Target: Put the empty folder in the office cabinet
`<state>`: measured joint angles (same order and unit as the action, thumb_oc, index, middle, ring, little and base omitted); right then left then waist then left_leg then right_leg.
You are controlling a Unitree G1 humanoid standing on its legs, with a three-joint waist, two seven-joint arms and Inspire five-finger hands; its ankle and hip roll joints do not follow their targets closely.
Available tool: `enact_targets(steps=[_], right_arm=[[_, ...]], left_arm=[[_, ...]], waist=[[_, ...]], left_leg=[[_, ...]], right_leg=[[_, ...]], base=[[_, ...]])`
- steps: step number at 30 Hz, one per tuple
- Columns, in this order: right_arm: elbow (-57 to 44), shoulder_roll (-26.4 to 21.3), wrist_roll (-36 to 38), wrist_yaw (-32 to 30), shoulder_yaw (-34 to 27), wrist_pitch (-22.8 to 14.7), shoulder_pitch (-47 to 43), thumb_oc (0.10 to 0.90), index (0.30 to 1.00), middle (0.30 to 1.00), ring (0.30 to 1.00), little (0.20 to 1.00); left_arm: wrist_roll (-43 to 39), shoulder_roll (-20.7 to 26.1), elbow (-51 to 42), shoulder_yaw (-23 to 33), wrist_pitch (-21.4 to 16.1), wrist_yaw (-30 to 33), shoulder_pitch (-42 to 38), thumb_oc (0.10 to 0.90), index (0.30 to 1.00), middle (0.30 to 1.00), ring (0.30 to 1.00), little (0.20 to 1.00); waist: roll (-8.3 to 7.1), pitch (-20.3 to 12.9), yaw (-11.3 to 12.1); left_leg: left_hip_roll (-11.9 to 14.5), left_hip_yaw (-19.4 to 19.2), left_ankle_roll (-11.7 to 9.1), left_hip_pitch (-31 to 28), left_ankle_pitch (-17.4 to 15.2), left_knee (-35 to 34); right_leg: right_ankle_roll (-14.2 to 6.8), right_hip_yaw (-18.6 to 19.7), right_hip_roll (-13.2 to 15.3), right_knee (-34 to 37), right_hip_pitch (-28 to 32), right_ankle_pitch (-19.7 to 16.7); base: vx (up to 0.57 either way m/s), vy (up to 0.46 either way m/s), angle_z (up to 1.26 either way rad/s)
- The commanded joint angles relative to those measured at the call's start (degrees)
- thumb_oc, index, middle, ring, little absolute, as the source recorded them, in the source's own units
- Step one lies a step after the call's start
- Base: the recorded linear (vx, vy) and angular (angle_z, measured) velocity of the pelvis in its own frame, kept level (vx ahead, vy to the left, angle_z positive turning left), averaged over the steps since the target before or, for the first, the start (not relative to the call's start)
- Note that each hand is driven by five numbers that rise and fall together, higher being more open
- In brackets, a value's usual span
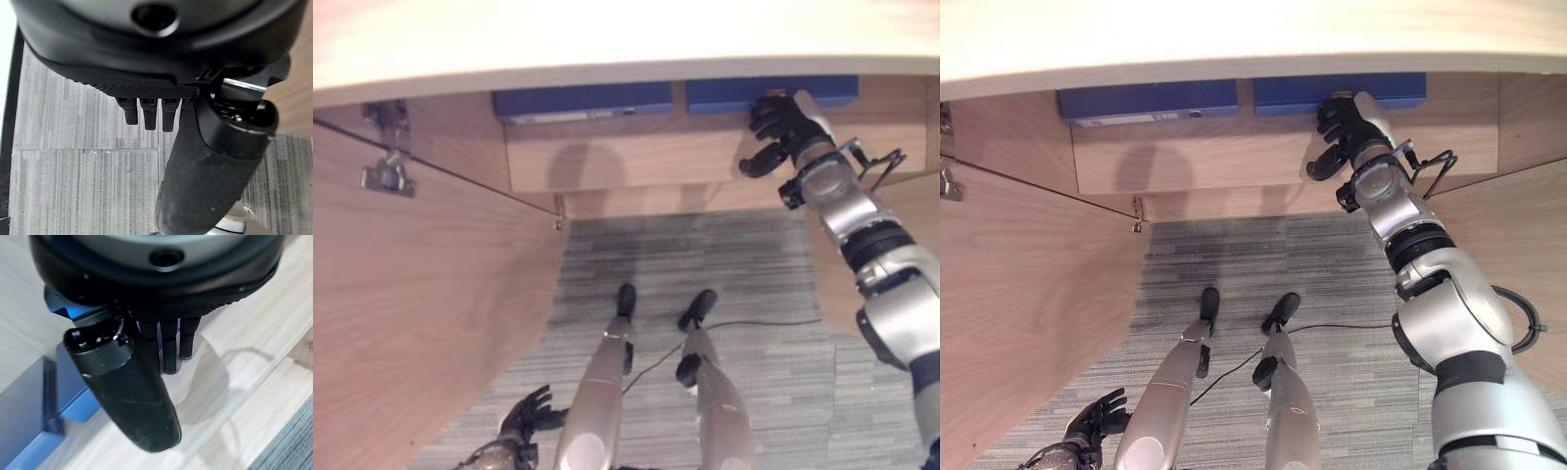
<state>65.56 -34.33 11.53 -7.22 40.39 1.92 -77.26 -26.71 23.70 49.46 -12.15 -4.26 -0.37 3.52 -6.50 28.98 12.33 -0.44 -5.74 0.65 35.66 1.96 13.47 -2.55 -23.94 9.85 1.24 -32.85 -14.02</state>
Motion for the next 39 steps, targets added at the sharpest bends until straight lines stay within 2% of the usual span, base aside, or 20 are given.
enact_targets(steps=[1, 4, 6, 8, 9, 11, 13, 16, 18, 20, 22, 24, 25, 28, 29, 30, 31, 35, 36, 39], right_arm=[[5.98, -1.92, 0.70, 0.90, 4.25, 2.83, -3.34, 0.800, 0.900, 0.900, 0.900, 0.900], [8.62, -1.22, -5.15, -0.11, 7.45, 3.69, -5.35, 0.800, 0.900, 0.900, 0.900, 0.900], [7.34, -1.09, -12.72, -3.11, 9.93, 4.06, -6.48, 0.800, 0.900, 0.900, 0.900, 0.900], [6.21, -1.28, -15.24, -4.48, 10.51, 4.49, -6.75, 0.800, 0.900, 0.900, 0.900, 0.900], [4.43, -1.92, -20.28, -6.59, 11.19, 4.87, -6.65, 0.800, 0.900, 0.900, 0.900, 0.900], [4.16, -2.43, -20.45, -7.28, 10.59, 4.96, -6.14, 0.800, 0.900, 0.900, 0.900, 0.900], [4.21, -2.70, -17.02, -6.90, 9.31, 4.64, -5.52, 0.800, 0.900, 0.900, 0.900, 0.900], [3.07, -1.13, -12.42, -3.48, 8.59, 3.93, -3.71, 0.800, 0.900, 0.900, 0.900, 0.900], [2.94, 1.94, -11.71, -1.31, 7.67, 3.87, 0.36, 0.800, 0.900, 0.900, 0.900, 0.900], [3.25, 2.66, -11.76, -0.93, 7.02, 3.96, 1.80, 0.800, 0.900, 0.900, 0.900, 0.900], [5.49, 6.51, -11.29, 0.72, 3.57, 4.43, 7.30, 0.800, 0.900, 0.900, 0.900, 0.900], [6.51, 8.07, -11.51, 1.23, 2.31, 4.52, 9.32, 0.800, 0.900, 0.900, 0.900, 0.900], [8.01, 10.71, -12.60, 2.13, 0.56, 4.93, 12.85, 0.800, 0.900, 0.900, 0.900, 0.900], [9.38, 13.35, -13.30, 2.92, -1.38, 5.04, 16.90, 0.800, 0.900, 0.900, 0.900, 0.900], [9.72, 14.36, -13.92, 3.75, -2.07, 5.14, 19.25, 0.800, 0.900, 0.900, 0.900, 0.900], [9.76, 15.59, -15.37, 5.83, -2.29, 5.40, 22.96, 0.800, 0.900, 0.900, 0.900, 0.900], [9.74, 15.58, -15.38, 5.83, -2.29, 5.40, 22.99, 0.800, 0.900, 0.900, 0.900, 0.900], [10.19, 17.97, -17.01, 10.52, -3.24, 5.66, 31.75, 0.800, 0.900, 0.900, 0.900, 0.900], [10.58, 18.70, -18.00, 11.64, -4.09, 5.68, 35.38, 0.800, 0.900, 0.900, 0.900, 0.900], [10.52, 19.08, -19.08, 12.70, -4.60, 5.58, 38.97, 0.800, 0.900, 0.900, 0.900, 0.900]], left_arm=[[-1.22, 3.68, -0.23, -2.41, 0.42, 1.20, 7.71, 0.800, 0.900, 0.900, 0.900, 0.900], [-1.12, 4.05, -1.53, -3.00, 0.17, 1.59, 7.71, 0.800, 0.900, 0.900, 0.900, 0.900], [-1.20, 3.72, -3.59, -3.06, -0.29, 2.56, 7.67, 0.800, 0.900, 0.900, 0.900, 0.900], [-1.04, 3.53, -4.08, -2.92, -0.44, 2.88, 7.90, 0.800, 0.900, 0.900, 0.900, 0.900], [-1.09, 3.21, -4.61, -2.60, -0.63, 3.39, 7.79, 0.800, 0.900, 0.900, 0.900, 0.900], [-1.05, 3.03, -4.49, -2.68, -0.64, 3.57, 7.44, 0.800, 0.900, 0.900, 0.900, 0.900], [-0.87, 3.09, -3.54, -2.59, -0.69, 3.70, 6.53, 0.800, 0.900, 0.900, 0.900, 0.900], [-0.39, 3.13, -0.30, -1.88, -0.26, 3.49, 4.94, 0.800, 0.900, 0.900, 0.900, 0.900], [0.37, 2.26, 2.80, -1.27, 0.10, 3.29, 4.21, 0.800, 0.900, 0.900, 0.900, 0.900], [0.58, 2.09, 3.53, -1.15, 0.21, 3.24, 4.24, 0.800, 0.900, 0.900, 0.900, 0.900], [1.87, 1.72, 6.36, -0.44, 0.92, 2.95, 3.90, 0.800, 0.900, 0.900, 0.900, 0.900], [2.52, 1.50, 7.35, -0.22, 1.28, 2.71, 3.75, 0.800, 0.900, 0.900, 0.900, 0.900], [3.65, 0.94, 9.50, 0.20, 1.80, 2.34, 3.35, 0.800, 0.900, 0.900, 0.900, 0.900], [5.01, -0.11, 12.37, 0.55, 2.22, 2.17, 2.36, 0.800, 0.900, 0.900, 0.900, 0.900], [5.82, -0.75, 13.76, 0.70, 2.58, 2.04, 1.61, 0.800, 0.900, 0.900, 0.900, 0.900], [8.37, -1.46, 16.14, 1.32, 3.16, 1.69, 0.99, 0.800, 0.900, 0.900, 0.900, 0.900], [8.38, -1.46, 16.14, 1.31, 3.15, 1.69, 1.00, 0.800, 0.900, 0.900, 0.900, 0.900], [13.13, -3.16, 19.31, 1.99, 4.17, 0.78, 0.09, 0.800, 0.900, 0.900, 0.900, 0.900], [14.75, -3.65, 20.20, 2.77, 4.61, 0.35, -0.27, 0.800, 0.900, 0.900, 0.900, 0.900], [16.70, -3.90, 20.85, 3.15, 4.97, 0.01, -0.34, 0.800, 0.900, 0.900, 0.900, 0.900]], waist=[[3.09, 0.81, 1.47], [3.36, 0.81, 1.85], [3.62, 0.81, 1.71], [3.58, 0.81, 1.53], [3.49, 0.81, 1.37], [3.44, 0.81, 1.37], [3.23, 0.80, 1.34], [2.42, 0.75, 1.11], [1.79, -0.34, 0.91], [1.66, -0.86, 0.95], [1.53, -3.20, 0.98], [1.53, -4.13, 1.13], [1.60, -6.00, 1.19], [1.89, -7.74, 1.29], [1.90, -8.35, 1.13], [2.17, -10.11, 0.99], [2.19, -10.10, 0.97], [3.12, -13.51, 0.48], [3.45, -15.31, 0.40], [3.27, -17.22, 0.14]], left_leg=[[0.07, 2.64, -2.25, -1.81, 0.28, -6.35], [0.03, 2.77, -2.39, -1.23, 0.67, -6.72], [0.00, 2.86, -2.42, -1.02, 0.76, -6.92], [-0.06, 2.77, -2.43, -1.07, 0.69, -6.89], [-0.16, 2.68, -2.45, -1.18, 0.68, -6.97], [-0.21, 2.70, -2.50, -1.37, 0.70, -7.04], [-0.22, 2.66, -2.58, -1.89, 0.82, -7.26], [-0.15, 2.27, -2.74, -3.91, 1.14, -8.06], [-0.10, 2.08, -2.79, -6.40, 1.46, -9.35], [-0.14, 2.06, -2.80, -7.17, 1.59, -9.93], [-0.13, 2.08, -2.91, -10.15, 2.26, -12.30], [-0.21, 2.12, -2.95, -11.49, 2.63, -13.40], [-0.28, 2.25, -2.87, -13.31, 2.98, -14.83], [-0.38, 2.44, -2.76, -15.46, 3.34, -16.19], [-0.85, 2.28, -2.33, -15.63, 4.83, -16.38], [-0.80, 2.76, -2.26, -17.56, 4.67, -17.51], [-0.80, 2.79, -2.26, -17.59, 4.66, -17.52], [-1.62, 3.59, -1.54, -21.86, 3.36, -17.44], [-2.19, 3.95, -1.06, -24.17, 2.42, -17.35], [-2.47, 4.20, -0.77, -26.28, 1.52, -17.22]], right_leg=[[-6.47, 1.02, 3.26, -3.67, 2.78, 3.66], [-6.69, 0.95, 3.03, -2.97, 2.29, 3.24], [-6.81, 1.19, 2.92, -2.58, 1.94, 2.98], [-6.88, 1.24, 2.86, -2.50, 1.98, 2.93], [-7.01, 1.31, 2.81, -2.30, 2.10, 2.76], [-7.11, 1.30, 2.77, -2.05, 2.33, 2.61], [-7.24, 1.37, 2.62, -1.62, 2.82, 2.37], [-7.23, 1.66, 2.34, -1.11, 4.49, 2.18], [-7.19, 1.86, 2.06, -0.40, 6.62, 2.06], [-7.20, 1.80, 1.97, -0.08, 7.29, 2.06], [-7.38, 1.55, 1.57, 1.04, 9.91, 2.15], [-7.50, 1.35, 1.36, 1.44, 11.01, 2.22], [-7.61, 1.19, 1.38, 1.94, 12.74, 2.53], [-7.76, 1.17, 1.67, 2.11, 14.77, 3.00], [-7.32, 0.53, 2.51, 1.83, 15.20, 2.51], [-7.38, 0.27, 3.18, 1.57, 16.90, 3.33], [-7.39, 0.24, 3.18, 1.57, 16.95, 3.34], [-7.60, -0.30, 5.62, -0.73, 21.09, 5.33], [-7.87, -0.84, 6.87, -1.92, 23.34, 6.20], [-8.08, -1.25, 7.46, -2.42, 25.46, 6.75]], base=[[0.00, 0.000, 0.00], [0.01, 0.005, 0.06], [0.00, 0.031, 0.09], [0.00, 0.000, 0.00], [0.00, 0.000, 0.00], [0.00, 0.000, 0.00], [0.00, 0.000, 0.00], [0.00, 0.000, 0.00], [0.00, 0.000, 0.00], [0.02, 0.000, -0.02], [0.05, 0.000, -0.04], [0.06, 0.003, -0.01], [0.07, 0.007, 0.00], [0.03, 0.022, 0.00], [0.03, 0.053, 0.07], [0.00, 0.044, 0.12], [0.10, 0.032, 0.11], [0.13, 0.055, 0.09], [0.14, 0.052, 0.21], [0.14, 0.025, 0.08]])
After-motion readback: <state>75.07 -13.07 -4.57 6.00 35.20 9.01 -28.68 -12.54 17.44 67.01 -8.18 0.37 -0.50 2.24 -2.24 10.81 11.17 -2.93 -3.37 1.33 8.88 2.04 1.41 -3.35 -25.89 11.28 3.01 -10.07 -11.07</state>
